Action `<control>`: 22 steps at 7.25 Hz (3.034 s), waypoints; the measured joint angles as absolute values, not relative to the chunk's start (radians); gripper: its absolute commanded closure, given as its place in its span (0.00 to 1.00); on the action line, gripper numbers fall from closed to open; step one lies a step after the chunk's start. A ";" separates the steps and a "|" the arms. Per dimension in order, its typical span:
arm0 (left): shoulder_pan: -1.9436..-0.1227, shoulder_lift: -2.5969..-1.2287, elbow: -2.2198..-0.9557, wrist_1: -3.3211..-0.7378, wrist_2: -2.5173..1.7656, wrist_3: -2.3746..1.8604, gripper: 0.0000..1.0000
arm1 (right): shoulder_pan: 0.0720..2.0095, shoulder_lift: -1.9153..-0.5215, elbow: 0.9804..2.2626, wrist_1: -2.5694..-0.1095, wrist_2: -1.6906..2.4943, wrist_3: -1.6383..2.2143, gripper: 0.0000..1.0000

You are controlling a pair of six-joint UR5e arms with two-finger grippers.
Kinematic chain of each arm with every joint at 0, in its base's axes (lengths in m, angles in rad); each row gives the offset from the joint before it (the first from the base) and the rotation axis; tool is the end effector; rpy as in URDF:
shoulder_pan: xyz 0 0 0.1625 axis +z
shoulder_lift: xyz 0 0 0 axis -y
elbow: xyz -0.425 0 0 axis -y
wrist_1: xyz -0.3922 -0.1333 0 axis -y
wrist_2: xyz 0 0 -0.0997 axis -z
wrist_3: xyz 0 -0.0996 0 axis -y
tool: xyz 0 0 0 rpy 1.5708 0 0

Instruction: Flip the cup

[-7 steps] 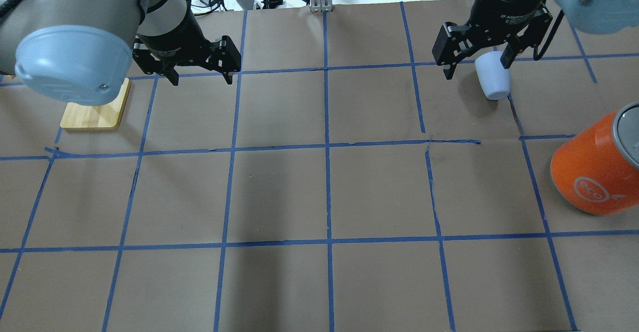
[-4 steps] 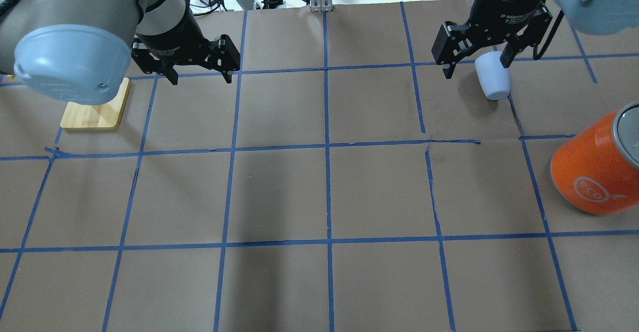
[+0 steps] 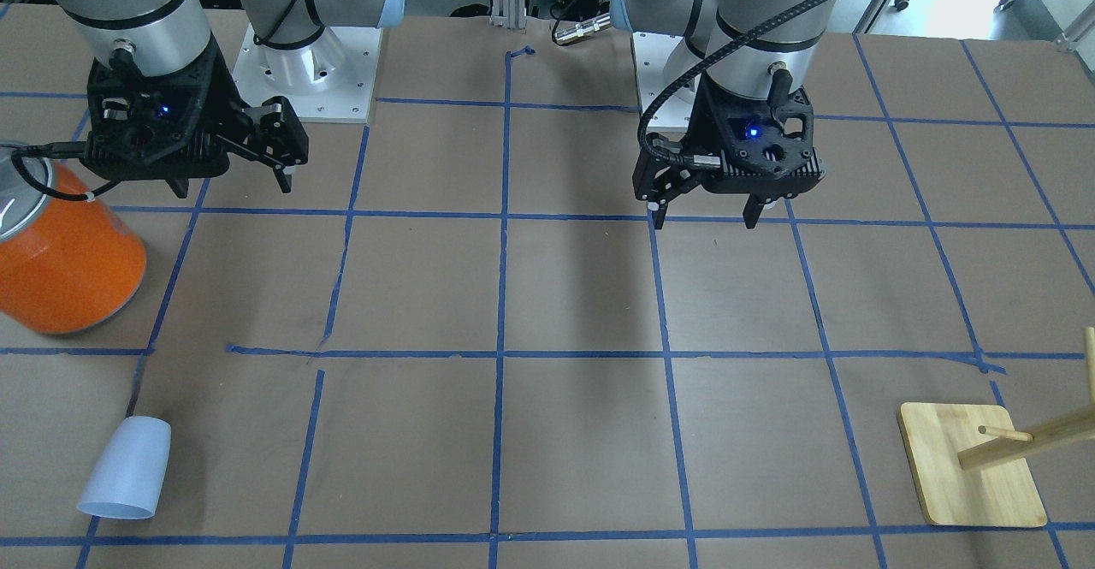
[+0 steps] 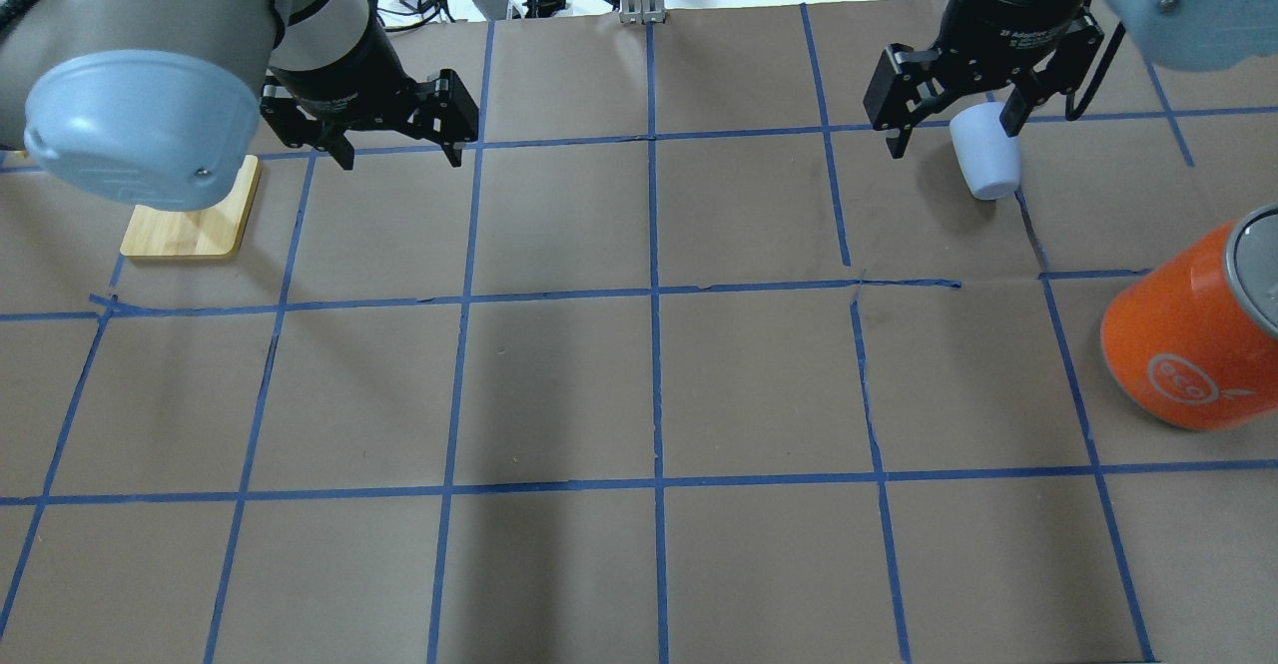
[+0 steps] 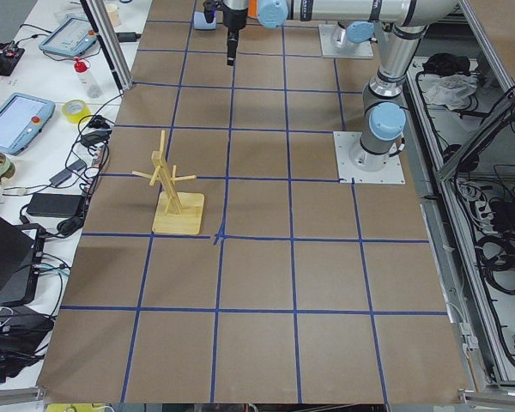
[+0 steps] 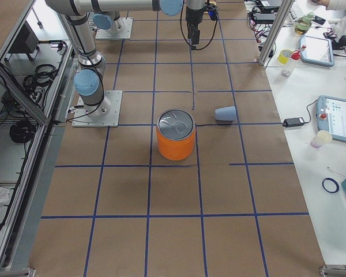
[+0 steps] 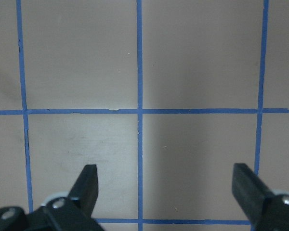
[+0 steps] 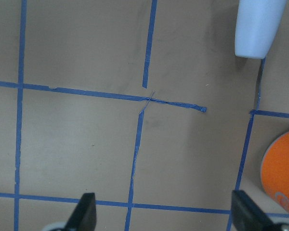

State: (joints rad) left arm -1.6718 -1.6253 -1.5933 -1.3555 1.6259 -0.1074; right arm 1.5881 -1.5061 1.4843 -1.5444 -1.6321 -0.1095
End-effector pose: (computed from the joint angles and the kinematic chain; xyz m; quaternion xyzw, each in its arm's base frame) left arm -0.1803 -0.5111 0.4719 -0.0051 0.9972 -0.0715 0.0201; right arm 0.1362 -0.5165 0.4953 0.0634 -0.9975 -0.0037 0.0305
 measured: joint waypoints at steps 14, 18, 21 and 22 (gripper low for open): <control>-1.671 -1.623 -1.594 -1.358 1.629 -0.106 0.00 | 1.428 -1.238 1.488 -1.878 -1.639 -0.123 0.00; -1.671 -1.623 -1.594 -1.358 1.629 -0.106 0.00 | 1.388 -1.056 1.481 -2.122 -1.646 -0.204 0.00; -1.670 -1.623 -1.594 -1.358 1.629 -0.106 0.00 | 1.335 -0.987 1.474 -2.145 -1.649 -0.210 0.00; -1.670 -1.623 -1.594 -1.358 1.629 -0.106 0.00 | 1.322 -0.968 1.471 -2.146 -1.649 -0.204 0.00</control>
State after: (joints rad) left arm -1.6705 -1.6229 -1.5938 -1.3576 1.6291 -0.1059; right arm 1.3218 -0.9678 1.4713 -2.1456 -1.6489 -0.2038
